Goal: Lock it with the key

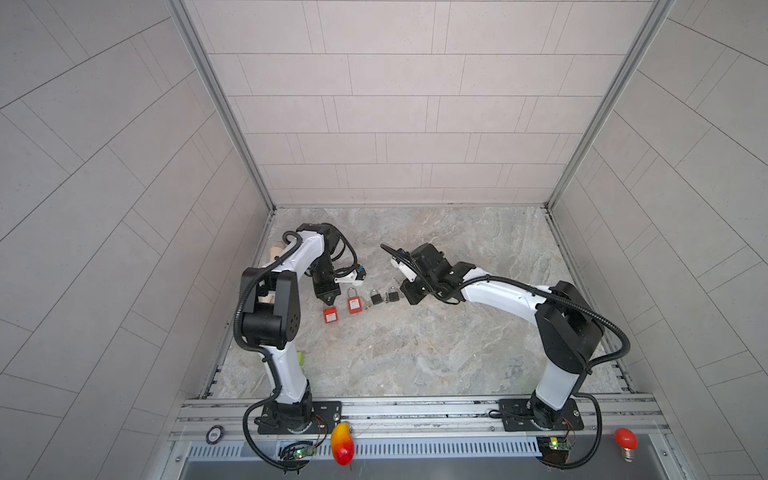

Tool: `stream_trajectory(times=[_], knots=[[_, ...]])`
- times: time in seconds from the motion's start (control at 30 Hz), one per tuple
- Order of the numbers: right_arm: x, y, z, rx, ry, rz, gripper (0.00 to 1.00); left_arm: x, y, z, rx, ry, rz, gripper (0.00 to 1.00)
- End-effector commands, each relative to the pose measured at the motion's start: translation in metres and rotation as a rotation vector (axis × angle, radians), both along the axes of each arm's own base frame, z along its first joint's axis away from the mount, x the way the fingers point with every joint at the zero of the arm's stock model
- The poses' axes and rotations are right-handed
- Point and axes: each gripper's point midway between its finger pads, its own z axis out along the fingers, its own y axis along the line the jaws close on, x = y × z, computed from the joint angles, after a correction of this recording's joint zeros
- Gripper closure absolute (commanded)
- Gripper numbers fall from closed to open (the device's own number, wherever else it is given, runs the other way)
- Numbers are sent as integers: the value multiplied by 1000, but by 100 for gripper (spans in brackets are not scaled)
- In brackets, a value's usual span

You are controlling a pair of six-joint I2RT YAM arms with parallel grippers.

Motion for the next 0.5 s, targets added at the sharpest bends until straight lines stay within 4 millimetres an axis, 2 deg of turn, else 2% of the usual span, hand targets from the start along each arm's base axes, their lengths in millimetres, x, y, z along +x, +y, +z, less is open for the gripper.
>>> stream_trajectory(times=[0.0, 0.07, 0.2, 0.37, 0.47], knots=[[6, 9, 4, 35, 7, -21, 100, 7, 4, -4, -6, -4, -21, 84], [7, 11, 4, 33, 10, -19, 100, 12, 6, -8, 3, -17, -16, 78], [11, 17, 5, 46, 16, -13, 100, 24, 17, -14, 50, -57, 3, 76], [11, 27, 1, 75, 59, -17, 100, 49, 29, -17, 117, -165, 0, 67], [5, 34, -1, 78, 76, -11, 100, 68, 37, -12, 168, -258, 28, 62]])
